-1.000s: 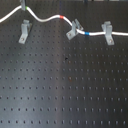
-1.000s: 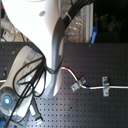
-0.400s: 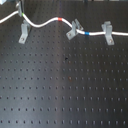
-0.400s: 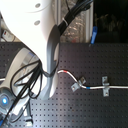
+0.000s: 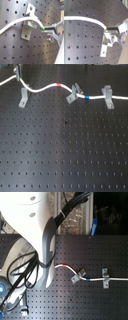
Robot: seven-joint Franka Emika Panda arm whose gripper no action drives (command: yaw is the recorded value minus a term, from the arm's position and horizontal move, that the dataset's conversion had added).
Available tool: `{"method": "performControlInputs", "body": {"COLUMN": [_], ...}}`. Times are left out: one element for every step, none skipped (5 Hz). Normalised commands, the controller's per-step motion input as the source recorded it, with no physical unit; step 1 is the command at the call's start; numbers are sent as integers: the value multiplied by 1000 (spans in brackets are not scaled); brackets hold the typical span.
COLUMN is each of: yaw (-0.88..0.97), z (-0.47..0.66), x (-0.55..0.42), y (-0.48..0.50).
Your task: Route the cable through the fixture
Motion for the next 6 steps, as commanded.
{"method": "performControlInputs", "body": {"yaw": [0,26,11,49,80,-43], "z": [273,250,173,104,82,-4], "x": [-55,-91,-88,-186,-323,-5], "y": [28,84,185,218,204,4]}}
